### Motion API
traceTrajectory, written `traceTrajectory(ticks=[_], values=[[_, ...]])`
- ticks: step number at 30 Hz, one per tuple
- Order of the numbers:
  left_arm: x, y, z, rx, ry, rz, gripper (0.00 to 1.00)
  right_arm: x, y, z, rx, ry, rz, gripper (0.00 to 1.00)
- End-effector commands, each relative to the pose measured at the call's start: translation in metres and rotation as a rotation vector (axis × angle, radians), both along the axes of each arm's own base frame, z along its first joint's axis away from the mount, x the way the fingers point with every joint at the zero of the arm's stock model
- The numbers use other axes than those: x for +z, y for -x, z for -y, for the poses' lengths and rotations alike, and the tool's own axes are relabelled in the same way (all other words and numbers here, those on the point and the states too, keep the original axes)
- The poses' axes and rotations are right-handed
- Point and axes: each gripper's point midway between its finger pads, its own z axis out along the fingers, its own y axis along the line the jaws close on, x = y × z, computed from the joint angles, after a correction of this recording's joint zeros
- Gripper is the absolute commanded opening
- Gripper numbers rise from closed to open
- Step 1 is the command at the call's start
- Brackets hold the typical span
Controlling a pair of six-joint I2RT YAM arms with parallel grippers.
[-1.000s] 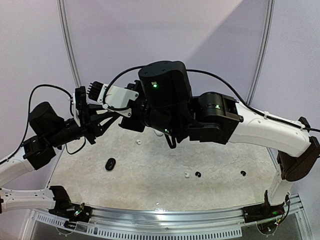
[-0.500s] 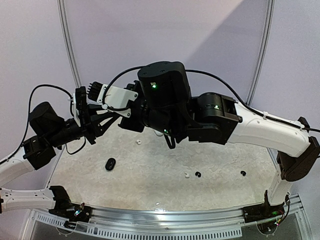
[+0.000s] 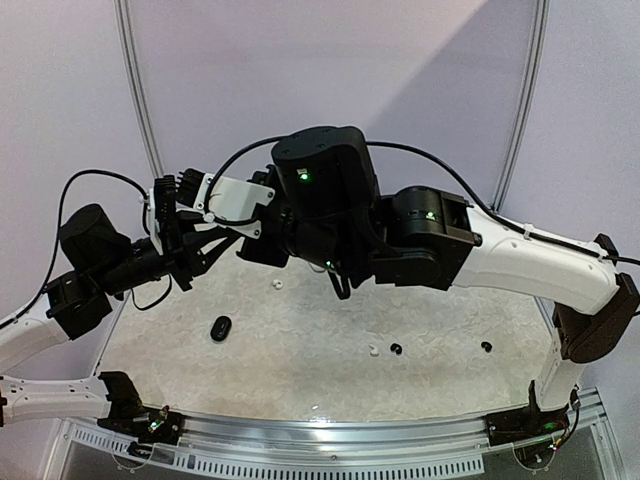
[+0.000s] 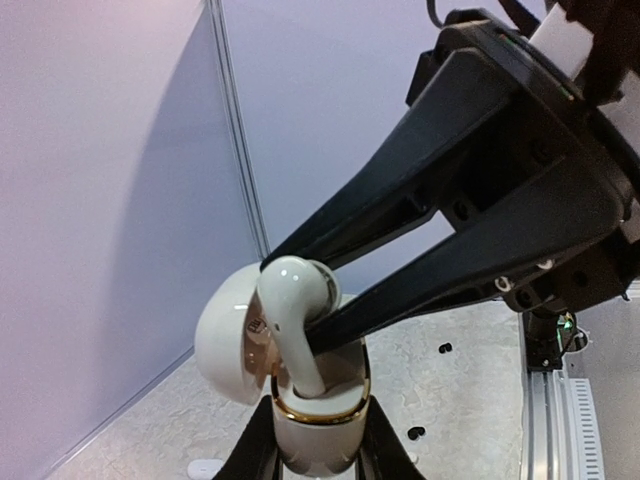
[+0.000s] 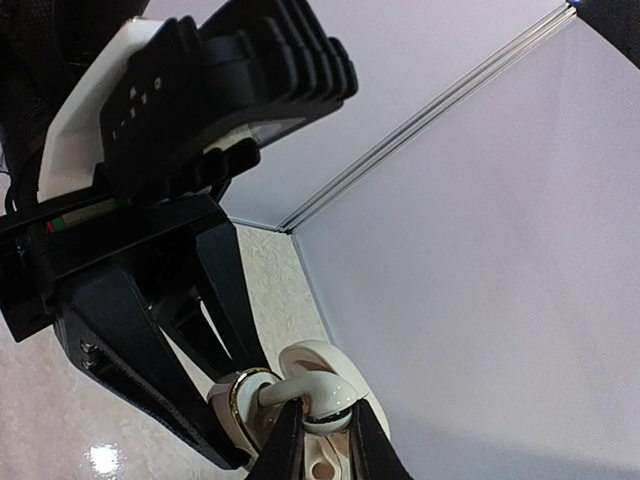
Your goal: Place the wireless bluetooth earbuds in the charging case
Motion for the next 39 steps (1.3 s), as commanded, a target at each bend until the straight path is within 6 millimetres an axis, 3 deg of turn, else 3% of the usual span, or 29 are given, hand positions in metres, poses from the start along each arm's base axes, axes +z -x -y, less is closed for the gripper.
traceTrajectory(ticks=[1, 11, 32, 39], values=[[0.0269, 0.0093, -0.0021, -0.019, 0.060, 0.065, 0.00, -0.0384, -0.0028, -0.0032, -0.005, 0.113, -0.036, 0.10], [0.0278, 0.0091, -0.0015, -0.020, 0.061, 0.069, 0.00, -0.0387, -0.0001, -0.0056, 0.018, 0.121, -0.030, 0.18], [0.0276, 0.0082, -0.0011, -0.019, 0.062, 0.065, 0.00, -0.0414, 0.0003, -0.0058, 0.022, 0.129, -0.039, 0.21], [0.0276, 0.0086, -0.0013, -0.020, 0.063, 0.065, 0.00, -0.0418, 0.0022, -0.0082, 0.038, 0.129, -0.039, 0.18]])
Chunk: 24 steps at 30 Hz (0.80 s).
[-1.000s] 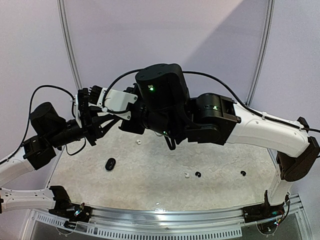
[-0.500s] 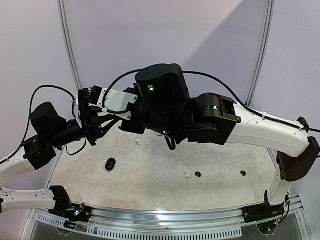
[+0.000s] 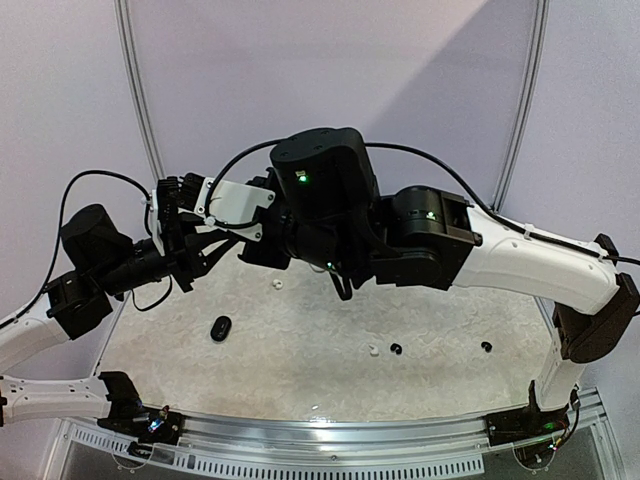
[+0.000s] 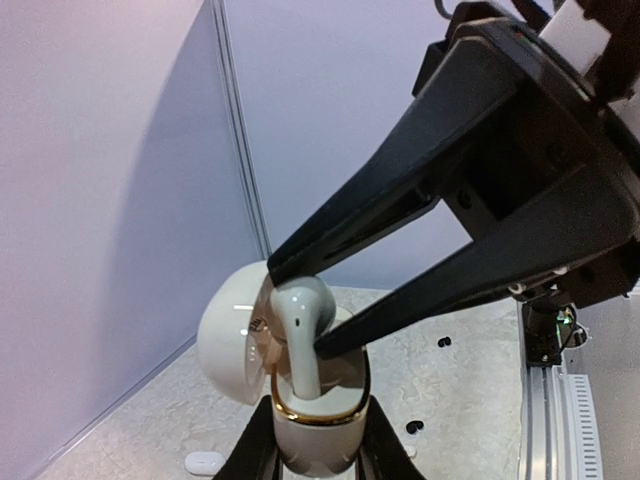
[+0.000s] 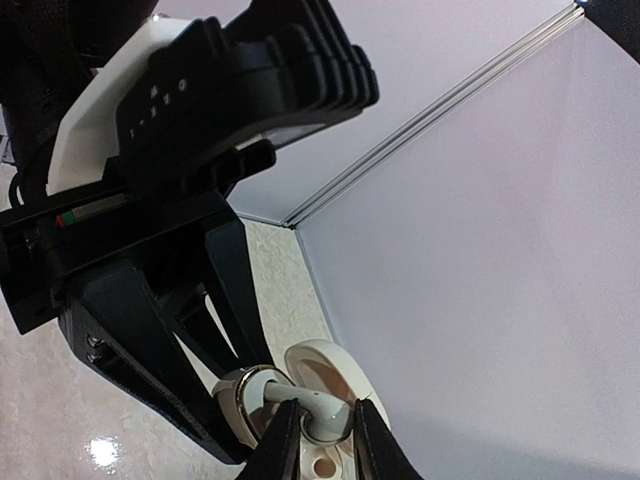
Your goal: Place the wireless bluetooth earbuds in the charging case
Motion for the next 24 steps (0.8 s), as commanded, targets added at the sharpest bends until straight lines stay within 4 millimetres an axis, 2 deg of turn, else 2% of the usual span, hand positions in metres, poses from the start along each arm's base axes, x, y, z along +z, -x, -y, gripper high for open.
traceTrajectory(ticks=[1, 8, 24], values=[[0.033, 0.010, -0.002, -0.021, 0.079, 0.081, 0.00, -0.037, 0.000, -0.008, 0.023, 0.105, -0.032, 0.18], [0.032, 0.009, -0.002, -0.021, 0.075, 0.081, 0.00, -0.037, 0.005, -0.011, 0.059, 0.125, -0.035, 0.18], [0.026, 0.008, 0.000, -0.019, 0.044, 0.084, 0.00, -0.058, 0.004, -0.015, 0.086, 0.290, -0.001, 0.19]])
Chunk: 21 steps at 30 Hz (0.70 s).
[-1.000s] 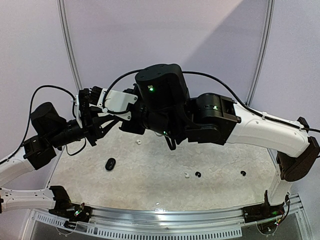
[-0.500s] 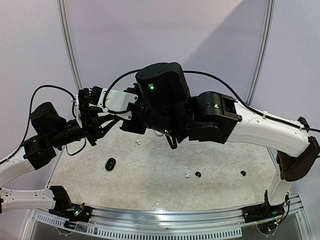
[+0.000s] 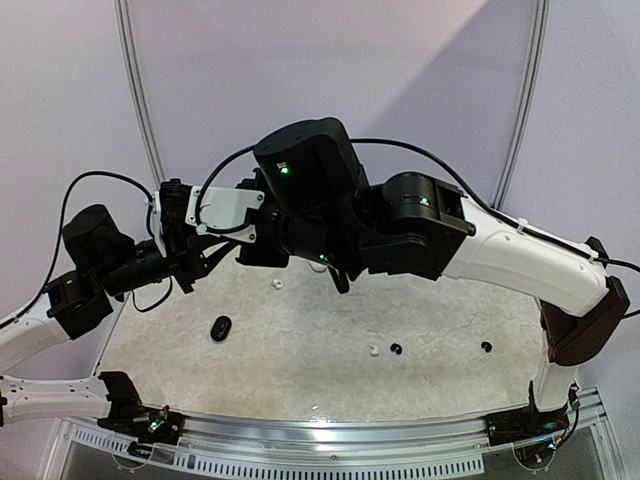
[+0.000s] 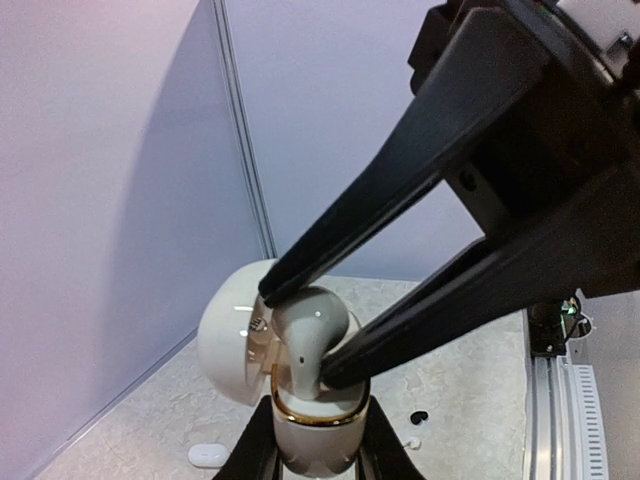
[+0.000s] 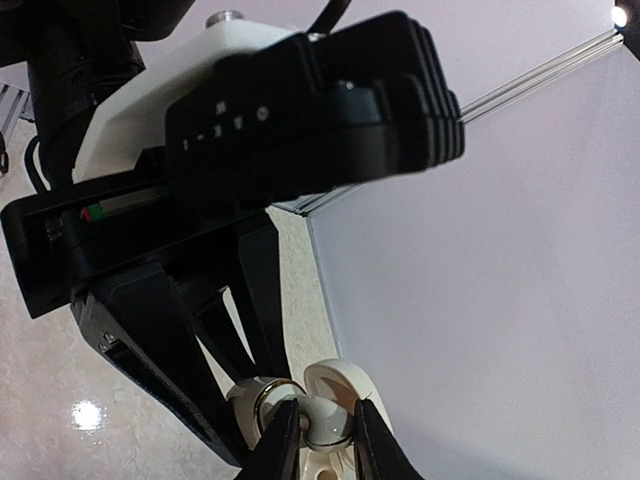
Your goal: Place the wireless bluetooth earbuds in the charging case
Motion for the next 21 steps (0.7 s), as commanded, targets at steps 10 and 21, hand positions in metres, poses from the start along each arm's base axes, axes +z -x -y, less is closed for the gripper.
traceTrajectory(ticks=[10, 21], values=[[0.0334, 0.0110, -0.0016, -0.028, 0.077, 0.087, 0.00, -0.0566, 0.0034, -0.0086, 0.034, 0.179, -0.041, 0.20], [0.0358, 0.0141, -0.0002, -0.051, 0.091, 0.080, 0.00, -0.0547, 0.0030, -0.0093, 0.039, 0.159, -0.060, 0.23]])
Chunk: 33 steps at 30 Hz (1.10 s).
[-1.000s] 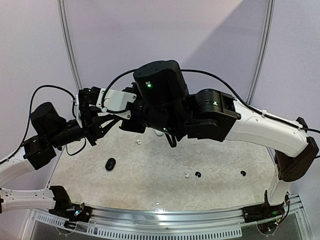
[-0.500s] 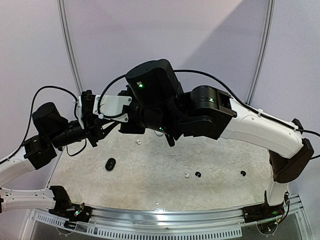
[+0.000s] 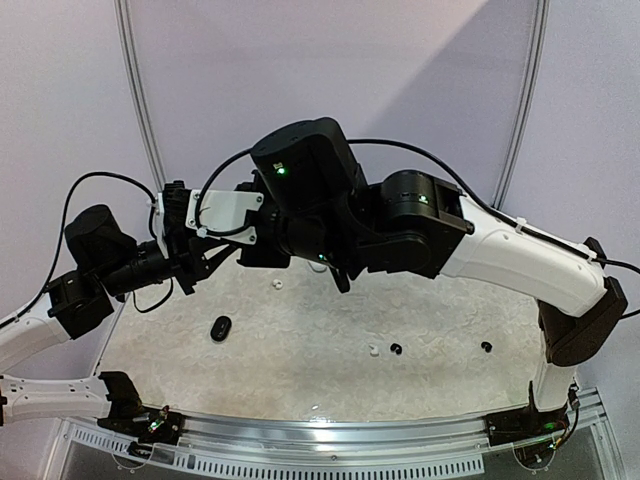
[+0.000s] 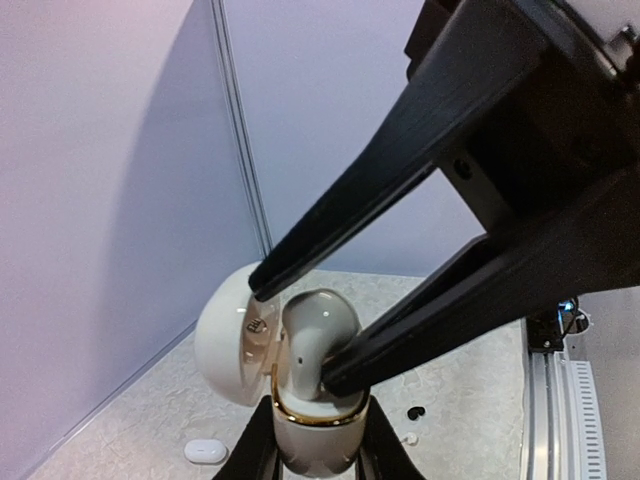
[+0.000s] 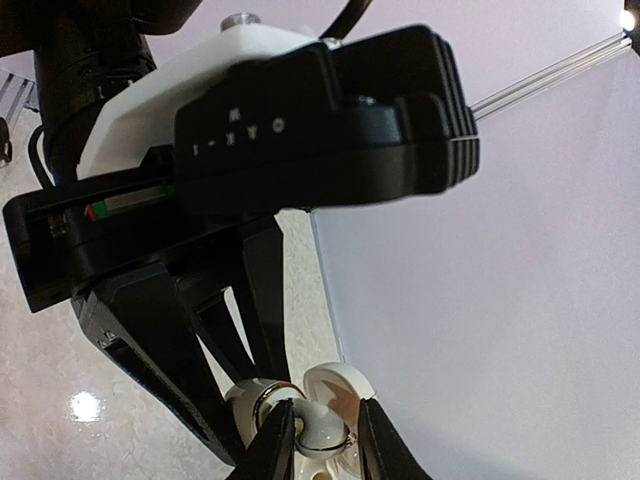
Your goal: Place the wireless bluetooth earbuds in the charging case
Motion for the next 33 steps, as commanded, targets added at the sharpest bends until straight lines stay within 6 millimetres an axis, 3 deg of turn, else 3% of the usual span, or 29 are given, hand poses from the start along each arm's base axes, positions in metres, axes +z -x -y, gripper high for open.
traceTrajectory(ticks=[1, 33], values=[[0.0414, 0.0146, -0.0018, -0.047, 0.109, 0.089, 0.00, -0.0504, 0.0033, -0.0101, 0.036, 0.124, -0.065, 0.23], [0.0396, 0.0142, -0.0032, -0.053, 0.150, -0.013, 0.00, -0.0530, 0.0123, -0.0068, 0.080, 0.068, -0.253, 0.33]])
